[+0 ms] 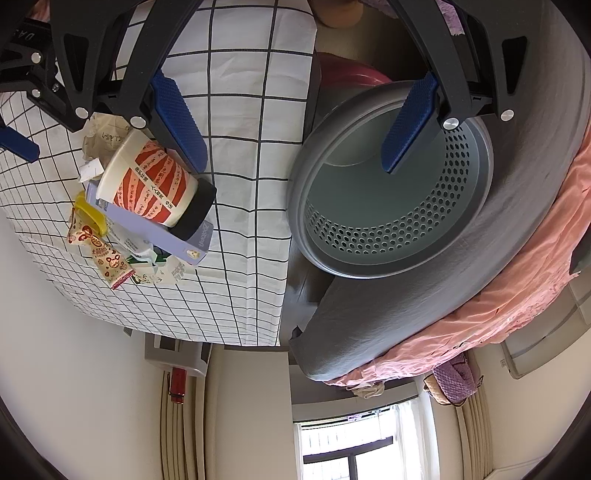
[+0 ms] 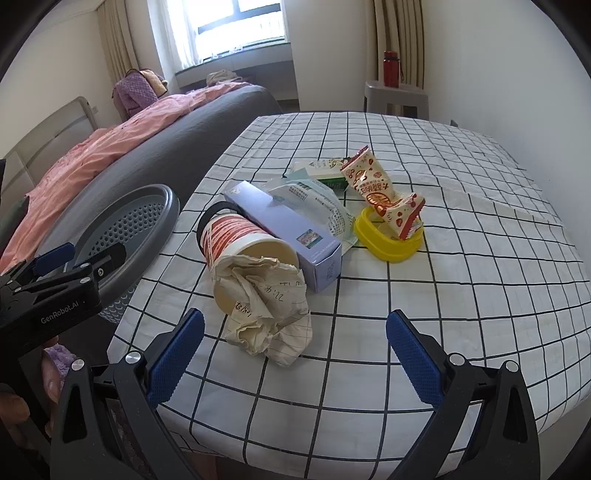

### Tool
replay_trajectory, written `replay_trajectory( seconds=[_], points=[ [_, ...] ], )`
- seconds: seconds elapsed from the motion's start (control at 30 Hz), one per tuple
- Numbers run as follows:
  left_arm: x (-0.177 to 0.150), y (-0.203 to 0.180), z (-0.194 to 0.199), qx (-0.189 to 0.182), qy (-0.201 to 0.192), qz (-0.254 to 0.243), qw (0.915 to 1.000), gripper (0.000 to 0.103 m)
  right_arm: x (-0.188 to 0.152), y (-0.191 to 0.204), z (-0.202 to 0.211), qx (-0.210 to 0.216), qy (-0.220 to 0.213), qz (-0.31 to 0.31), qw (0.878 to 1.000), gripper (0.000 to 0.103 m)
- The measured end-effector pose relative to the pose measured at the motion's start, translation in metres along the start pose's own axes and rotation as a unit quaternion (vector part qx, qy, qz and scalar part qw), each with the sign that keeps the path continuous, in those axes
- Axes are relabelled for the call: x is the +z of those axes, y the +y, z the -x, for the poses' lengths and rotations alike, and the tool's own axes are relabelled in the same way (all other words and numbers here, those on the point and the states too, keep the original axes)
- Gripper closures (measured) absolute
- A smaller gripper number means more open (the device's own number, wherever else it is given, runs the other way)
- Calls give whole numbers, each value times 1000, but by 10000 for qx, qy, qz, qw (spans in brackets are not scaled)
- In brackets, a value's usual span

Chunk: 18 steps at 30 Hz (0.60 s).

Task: Collect trash
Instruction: 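Reach the right gripper to the crumpled paper and close on it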

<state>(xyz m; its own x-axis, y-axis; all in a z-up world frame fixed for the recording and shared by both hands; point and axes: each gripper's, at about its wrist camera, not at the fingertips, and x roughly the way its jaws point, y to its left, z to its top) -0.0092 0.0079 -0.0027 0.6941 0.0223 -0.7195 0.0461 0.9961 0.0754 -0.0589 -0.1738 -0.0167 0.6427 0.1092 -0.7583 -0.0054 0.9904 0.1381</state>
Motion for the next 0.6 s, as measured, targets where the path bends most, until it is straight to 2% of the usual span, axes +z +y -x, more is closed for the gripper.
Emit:
replay_trajectory(
  seconds=[0.1, 0.33, 0.43, 0.53, 0.6],
  points=[
    [0, 4, -1, 23, 17, 49, 10000, 12, 1, 2, -11, 148, 164, -31, 9998, 6],
    [0, 11, -1, -9, 23, 136, 9999, 12, 5, 6, -31, 150, 317, -20, 9994, 9],
    [0, 13, 0, -38, 30, 164, 9999, 12, 5, 7, -39, 177, 445, -31, 9988, 20],
    [0, 15, -1, -57, 25, 194, 9998, 12, 4, 9, -45, 224, 513, -11, 9984, 25],
    [1, 15, -1, -65, 27, 206, 9998, 12, 2, 11, -45, 214, 521, 47, 9984, 36]
  ],
)
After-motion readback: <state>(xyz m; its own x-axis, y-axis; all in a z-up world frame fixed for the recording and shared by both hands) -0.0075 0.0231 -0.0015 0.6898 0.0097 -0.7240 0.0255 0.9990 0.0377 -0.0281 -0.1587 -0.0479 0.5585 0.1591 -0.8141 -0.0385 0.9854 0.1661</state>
